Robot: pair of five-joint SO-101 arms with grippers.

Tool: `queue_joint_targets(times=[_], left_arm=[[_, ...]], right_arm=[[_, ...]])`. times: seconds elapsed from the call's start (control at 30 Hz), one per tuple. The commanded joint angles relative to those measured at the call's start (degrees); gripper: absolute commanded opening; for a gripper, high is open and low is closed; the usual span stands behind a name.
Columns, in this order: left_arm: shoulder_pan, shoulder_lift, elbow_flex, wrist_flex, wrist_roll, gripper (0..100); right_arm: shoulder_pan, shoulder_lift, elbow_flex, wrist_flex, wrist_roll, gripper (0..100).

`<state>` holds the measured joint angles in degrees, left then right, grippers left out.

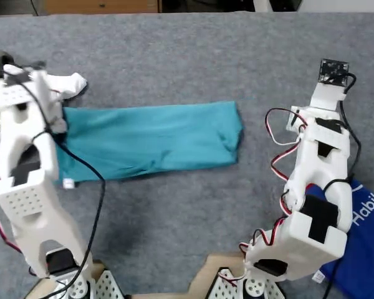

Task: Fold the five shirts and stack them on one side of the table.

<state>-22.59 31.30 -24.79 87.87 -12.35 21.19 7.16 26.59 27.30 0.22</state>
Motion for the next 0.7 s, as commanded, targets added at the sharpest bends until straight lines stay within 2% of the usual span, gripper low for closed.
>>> queue_joint_targets(times=[0.0, 0.13, 0.2, 0.43, 0.67], left_arm=[[-2.9, -0.6, -13.1, 5.6, -1.9, 3], [0.0, -0.6, -20.2, 12.7, -1.8, 3], [3.3, -0.7, -19.6, 12.9, -0.9, 3], [19.2, -0.6, -15.3, 12.9, 7.7, 3], [34.0, -0.5, -22.7, 12.9, 14.1, 3]], right_arm=[[0.8, -0.3, -2.8, -1.3, -0.6, 0.5], [0.8, -0.3, -2.8, -1.3, -0.7, 0.5], [0.8, -0.3, -2.8, -1.3, -0.7, 0.5], [0.8, -0.3, -2.8, -1.3, -0.7, 0.5], [0.8, -0.3, -2.8, -1.3, -0.7, 0.5]])
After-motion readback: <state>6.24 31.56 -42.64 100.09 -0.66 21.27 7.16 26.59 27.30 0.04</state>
